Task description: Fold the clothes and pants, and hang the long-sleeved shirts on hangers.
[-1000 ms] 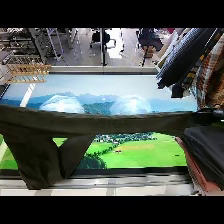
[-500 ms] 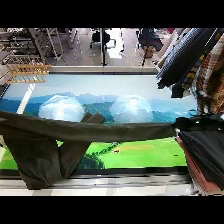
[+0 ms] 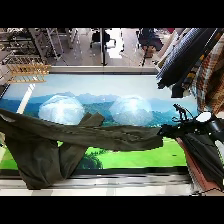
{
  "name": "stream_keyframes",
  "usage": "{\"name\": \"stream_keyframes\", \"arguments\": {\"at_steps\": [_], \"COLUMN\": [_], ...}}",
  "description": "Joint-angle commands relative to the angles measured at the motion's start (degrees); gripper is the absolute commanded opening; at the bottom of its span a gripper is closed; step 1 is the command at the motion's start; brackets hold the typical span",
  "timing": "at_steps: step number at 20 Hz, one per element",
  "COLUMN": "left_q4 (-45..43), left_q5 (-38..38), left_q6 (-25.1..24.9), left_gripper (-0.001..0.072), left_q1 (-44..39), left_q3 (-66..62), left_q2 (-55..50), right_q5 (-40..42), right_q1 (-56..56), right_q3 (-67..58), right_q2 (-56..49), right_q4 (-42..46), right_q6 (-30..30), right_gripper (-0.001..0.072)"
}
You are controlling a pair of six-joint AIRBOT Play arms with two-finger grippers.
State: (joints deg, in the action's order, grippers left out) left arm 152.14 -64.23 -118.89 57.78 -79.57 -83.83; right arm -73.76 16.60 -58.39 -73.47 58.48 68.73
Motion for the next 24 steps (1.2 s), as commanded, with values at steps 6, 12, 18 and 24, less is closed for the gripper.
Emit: {"name": "stream_keyframes", "arguments": {"at_steps": [6,12,18,24], "left_q4": [-0.1,0.1,4.5,8.6], "left_q5": [-0.1,-0.6,-2.0,5.2], "left_q6": [0.1,0.2,5.0,6.4], "left_gripper": [0.0014,0.0014,0.0015,0.0015], "left_q1": [-0.3,-0.2,2.7,9.6], "left_q3": [0.0,0.0,-7.9,-28.1], "left_q2": [0.0,0.1,6.9,16.6], "right_q5": [-3.3,-4.5,1.7,18.0], "right_q1": [-0.2,-0.2,2.3,12.8], "right_q3": [0.8,4.6,-11.2,-25.3], "right_q2": [-1.0,-1.4,20.6,41.1], "right_q4": [4.9,-0.3,-0.5,6.7], "right_q6": [-4.3,-13.0,-10.7,-3.2], "right_gripper": [0.0282,0.0021,0.0021,0.002]}}
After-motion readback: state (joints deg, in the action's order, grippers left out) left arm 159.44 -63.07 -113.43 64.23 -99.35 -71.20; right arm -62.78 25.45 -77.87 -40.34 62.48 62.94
